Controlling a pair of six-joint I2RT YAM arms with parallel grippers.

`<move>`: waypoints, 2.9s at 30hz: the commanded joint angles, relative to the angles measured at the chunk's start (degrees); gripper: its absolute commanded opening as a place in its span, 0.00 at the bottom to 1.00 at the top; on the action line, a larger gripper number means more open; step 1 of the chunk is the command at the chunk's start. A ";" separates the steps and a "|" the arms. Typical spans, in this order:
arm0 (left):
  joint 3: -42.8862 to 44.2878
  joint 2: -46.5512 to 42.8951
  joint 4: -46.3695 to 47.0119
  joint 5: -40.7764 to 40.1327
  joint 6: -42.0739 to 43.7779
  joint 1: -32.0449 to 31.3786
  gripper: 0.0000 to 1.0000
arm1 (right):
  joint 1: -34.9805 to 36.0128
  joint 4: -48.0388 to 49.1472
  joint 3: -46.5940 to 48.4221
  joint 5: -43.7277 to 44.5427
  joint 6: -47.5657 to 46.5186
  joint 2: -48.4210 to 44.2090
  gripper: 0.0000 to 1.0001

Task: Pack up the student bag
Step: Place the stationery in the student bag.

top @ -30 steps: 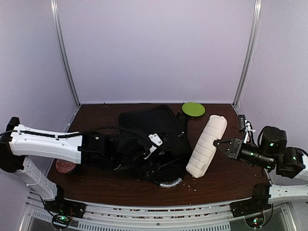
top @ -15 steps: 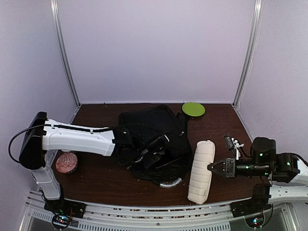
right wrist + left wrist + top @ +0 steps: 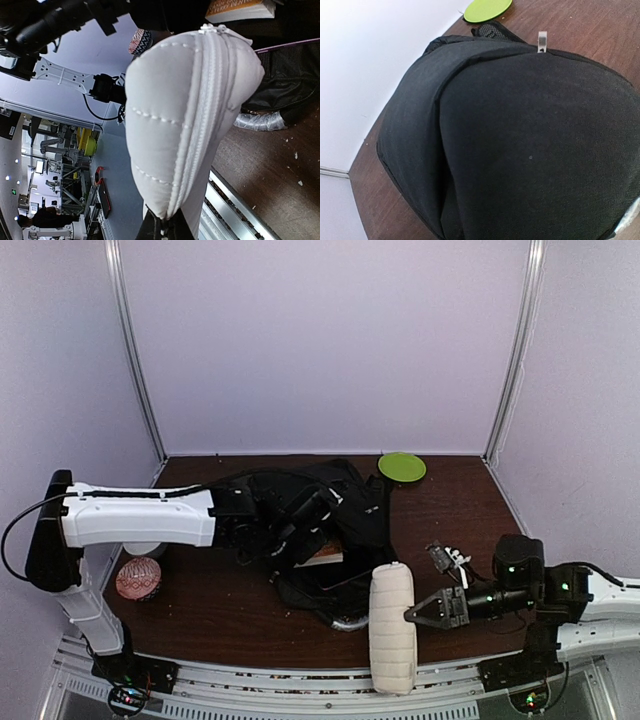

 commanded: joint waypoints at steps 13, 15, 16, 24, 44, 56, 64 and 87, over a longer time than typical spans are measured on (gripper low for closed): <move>0.89 -9.93 13.65 9.36 -1.54 -1.03 0.00 | -0.37 32.66 6.14 0.41 11.95 30.60 0.00; -0.24 -10.37 14.08 9.76 -1.97 -1.03 0.00 | -1.27 36.87 6.12 2.06 15.03 34.12 0.00; -0.71 -10.55 14.26 9.88 -2.19 -1.07 0.00 | -2.01 39.47 5.72 2.74 16.79 35.36 0.00; -2.82 -10.83 14.68 10.14 -3.89 -1.26 0.00 | -7.02 65.19 0.33 6.83 31.76 46.31 0.00; -0.99 -7.08 15.25 20.03 -16.72 -2.62 0.00 | -7.89 101.23 -4.44 43.92 39.63 68.59 0.00; -3.85 -7.99 21.21 27.54 -21.36 -4.25 0.00 | -6.76 93.05 3.94 50.55 38.28 73.35 0.00; -2.83 -5.72 22.66 27.73 -22.88 -4.72 0.00 | -6.70 67.70 15.00 45.88 35.29 71.82 0.06; 3.43 -1.63 12.84 17.38 -29.57 0.29 0.00 | -7.51 34.39 12.32 18.09 17.51 48.41 0.75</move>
